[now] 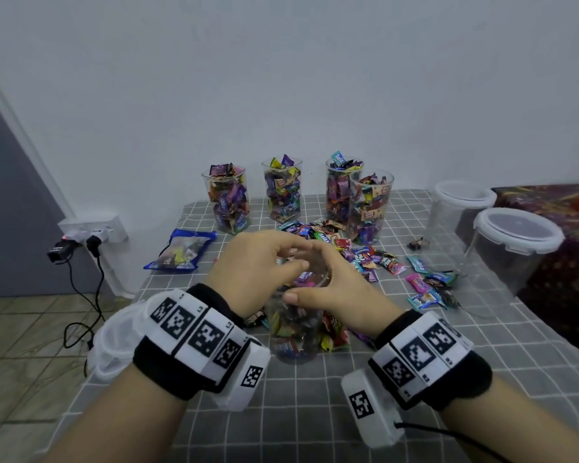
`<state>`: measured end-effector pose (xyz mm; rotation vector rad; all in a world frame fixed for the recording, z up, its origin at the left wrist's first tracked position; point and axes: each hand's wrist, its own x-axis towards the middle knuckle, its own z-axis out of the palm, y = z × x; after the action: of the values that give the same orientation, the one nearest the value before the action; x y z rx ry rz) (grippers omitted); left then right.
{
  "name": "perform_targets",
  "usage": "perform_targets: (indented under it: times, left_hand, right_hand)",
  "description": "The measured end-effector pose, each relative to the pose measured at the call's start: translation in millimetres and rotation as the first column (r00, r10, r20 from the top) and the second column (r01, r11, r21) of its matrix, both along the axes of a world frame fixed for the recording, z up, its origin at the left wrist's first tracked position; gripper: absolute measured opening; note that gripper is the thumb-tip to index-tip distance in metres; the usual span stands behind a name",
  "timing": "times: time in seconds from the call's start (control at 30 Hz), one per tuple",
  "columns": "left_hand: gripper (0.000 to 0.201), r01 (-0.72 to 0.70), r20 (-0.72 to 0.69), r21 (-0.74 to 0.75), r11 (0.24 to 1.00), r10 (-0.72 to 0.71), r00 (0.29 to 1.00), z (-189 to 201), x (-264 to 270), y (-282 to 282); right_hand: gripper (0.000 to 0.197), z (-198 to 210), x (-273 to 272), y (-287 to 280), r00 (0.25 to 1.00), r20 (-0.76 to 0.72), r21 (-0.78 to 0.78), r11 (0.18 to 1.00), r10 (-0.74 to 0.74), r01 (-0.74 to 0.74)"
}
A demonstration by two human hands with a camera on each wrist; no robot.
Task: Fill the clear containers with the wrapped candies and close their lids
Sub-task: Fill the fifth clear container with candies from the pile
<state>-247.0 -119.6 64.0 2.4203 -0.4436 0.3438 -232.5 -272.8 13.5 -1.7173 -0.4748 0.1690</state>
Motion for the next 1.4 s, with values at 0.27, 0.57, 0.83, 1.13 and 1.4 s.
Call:
perform_targets:
  times: [0.27,0.57,0.83,1.13,1.4]
  left_hand:
    - [0.017,-0.003,0.175,-0.411,0.912,0.082,0.981,-9.8,8.9,9.9]
    - [0.01,-0.348,-0.202,-0.317,0.882,0.296,0.934,-29.9,66.9,61.9]
    - [0.048,-0.385,-0.476,-0.001,0.923,0.338,0.812,-59.1,118.2,69.1]
    - [0.052,-0.365,-0.526,0.13,0.922,0.376,0.763,-84.2,146.4,66.8]
    - [0.08,-0.336,-0.581,0.133,0.932,0.348,0.736,-92.9,153.3,67.2]
  right_hand:
    - [0.122,1.3,0.3,-11.8,1.0,0.012,-0.159,0.987,-0.026,0.028]
    - [0.075,-11.7,50.1,-81.4,0.777,0.006,-0.416,0.705,-0.63,0.575]
    - [0.086,-47.1,83.4,-112.9,0.637,-0.003,-0.755,0.419,-0.771,0.504]
    - [0.091,-56.1,99.1,-111.9,0.673,-0.117,-0.829,0.445,-0.73,0.339]
    - [0.052,-31.2,87.4,-76.5,0.838,-0.206,-0.613,0.734,-0.505,0.292]
